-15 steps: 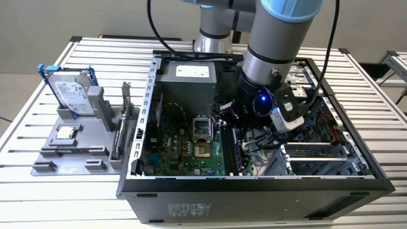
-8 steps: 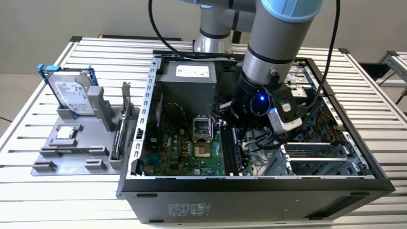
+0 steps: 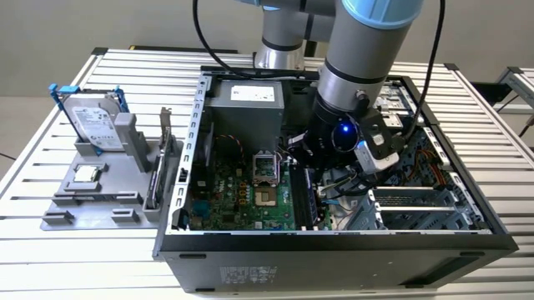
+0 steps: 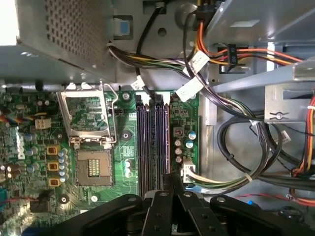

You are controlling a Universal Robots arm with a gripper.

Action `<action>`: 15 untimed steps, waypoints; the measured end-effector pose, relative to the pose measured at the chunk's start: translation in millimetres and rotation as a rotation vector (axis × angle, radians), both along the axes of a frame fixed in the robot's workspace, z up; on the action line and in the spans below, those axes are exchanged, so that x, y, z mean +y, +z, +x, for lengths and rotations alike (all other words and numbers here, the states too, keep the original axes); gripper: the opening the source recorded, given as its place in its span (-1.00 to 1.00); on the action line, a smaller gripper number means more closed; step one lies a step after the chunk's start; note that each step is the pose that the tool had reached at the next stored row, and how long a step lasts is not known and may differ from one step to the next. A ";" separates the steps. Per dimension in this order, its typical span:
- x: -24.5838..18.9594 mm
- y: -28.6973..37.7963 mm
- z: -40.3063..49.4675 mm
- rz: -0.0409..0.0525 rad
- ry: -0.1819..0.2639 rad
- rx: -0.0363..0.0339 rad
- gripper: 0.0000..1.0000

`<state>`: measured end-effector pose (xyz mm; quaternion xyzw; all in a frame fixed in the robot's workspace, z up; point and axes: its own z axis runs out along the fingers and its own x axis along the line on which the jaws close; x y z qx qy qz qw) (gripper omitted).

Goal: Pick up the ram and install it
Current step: 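Press down the ram until it locks into place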

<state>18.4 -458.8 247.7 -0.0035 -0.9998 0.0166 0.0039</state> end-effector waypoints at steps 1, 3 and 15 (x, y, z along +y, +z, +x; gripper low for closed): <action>0.0 0.0 -0.1 0.0000 0.016 0.0000 -1.00; 0.0 0.0 -0.1 0.0000 0.050 0.0000 -1.00; 0.0 -0.2 -0.3 0.0001 0.269 0.0000 -1.00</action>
